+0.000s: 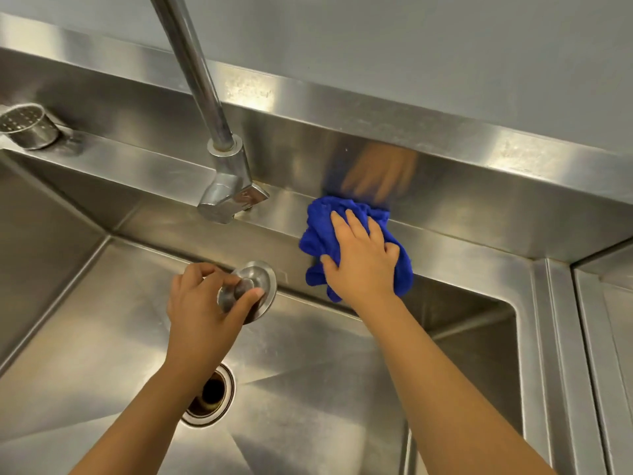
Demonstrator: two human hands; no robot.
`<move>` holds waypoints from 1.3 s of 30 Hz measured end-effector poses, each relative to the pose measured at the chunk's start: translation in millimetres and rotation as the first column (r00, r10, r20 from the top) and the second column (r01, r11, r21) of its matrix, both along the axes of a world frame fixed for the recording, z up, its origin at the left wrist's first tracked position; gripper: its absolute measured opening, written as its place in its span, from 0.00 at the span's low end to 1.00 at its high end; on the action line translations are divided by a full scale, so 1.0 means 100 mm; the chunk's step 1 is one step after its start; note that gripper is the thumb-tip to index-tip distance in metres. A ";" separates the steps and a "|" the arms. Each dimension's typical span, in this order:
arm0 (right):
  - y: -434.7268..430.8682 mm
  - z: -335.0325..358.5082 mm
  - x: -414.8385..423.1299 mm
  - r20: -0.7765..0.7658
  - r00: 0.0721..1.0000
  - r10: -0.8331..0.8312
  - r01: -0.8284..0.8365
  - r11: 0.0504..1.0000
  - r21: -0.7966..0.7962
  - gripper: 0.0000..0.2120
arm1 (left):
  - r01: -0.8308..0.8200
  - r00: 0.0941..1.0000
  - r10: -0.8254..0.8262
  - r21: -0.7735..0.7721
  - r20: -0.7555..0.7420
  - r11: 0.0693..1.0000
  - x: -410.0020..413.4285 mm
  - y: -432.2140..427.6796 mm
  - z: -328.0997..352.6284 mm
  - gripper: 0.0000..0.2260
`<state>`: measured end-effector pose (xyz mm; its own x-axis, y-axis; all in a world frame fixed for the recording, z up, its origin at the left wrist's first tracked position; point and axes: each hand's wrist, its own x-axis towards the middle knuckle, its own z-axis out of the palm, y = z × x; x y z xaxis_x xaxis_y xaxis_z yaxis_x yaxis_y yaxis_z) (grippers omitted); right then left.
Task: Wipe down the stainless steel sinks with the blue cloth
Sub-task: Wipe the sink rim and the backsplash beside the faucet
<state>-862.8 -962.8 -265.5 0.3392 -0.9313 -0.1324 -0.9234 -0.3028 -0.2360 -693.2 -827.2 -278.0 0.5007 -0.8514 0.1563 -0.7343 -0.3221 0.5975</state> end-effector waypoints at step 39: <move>-0.42 0.96 0.04 0.154 0.970 -0.191 0.235 0.900 -0.366 0.39 | 0.063 0.997 -0.060 -0.073 0.040 0.995 0.21 0.04 0.26 0.25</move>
<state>-859.2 -1004.8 -169.9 0.1189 -0.9551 0.2715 -0.9503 -0.1887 -0.2476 -672.2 -823.3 -252.1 0.4401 -0.8657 0.2385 -0.7741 -0.2311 0.5894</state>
